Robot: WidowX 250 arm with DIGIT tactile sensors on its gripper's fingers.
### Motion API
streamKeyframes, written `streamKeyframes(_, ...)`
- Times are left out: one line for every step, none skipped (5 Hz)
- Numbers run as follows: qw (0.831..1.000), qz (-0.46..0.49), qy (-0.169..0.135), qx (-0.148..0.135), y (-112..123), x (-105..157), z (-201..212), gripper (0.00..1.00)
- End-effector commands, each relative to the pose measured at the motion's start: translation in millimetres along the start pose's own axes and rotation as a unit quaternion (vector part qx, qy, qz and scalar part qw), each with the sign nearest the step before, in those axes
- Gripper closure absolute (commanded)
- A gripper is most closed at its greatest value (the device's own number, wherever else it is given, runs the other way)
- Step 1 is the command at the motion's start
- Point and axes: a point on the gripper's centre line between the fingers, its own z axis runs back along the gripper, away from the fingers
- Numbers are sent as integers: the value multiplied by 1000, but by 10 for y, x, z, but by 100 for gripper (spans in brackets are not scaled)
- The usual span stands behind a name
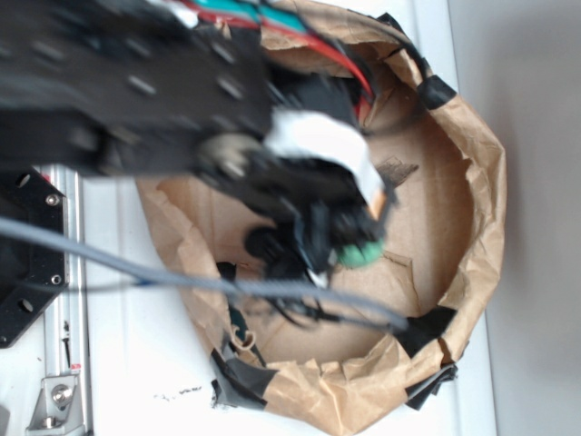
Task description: Grab the green ball.
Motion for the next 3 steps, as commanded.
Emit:
streamKeyframes(967,223,63,105,60,-59,805,100)
streamKeyframes(939,314,72,117,29,9,938,100)
streamKeyframes(936,316,96,118,81,-16,928,100)
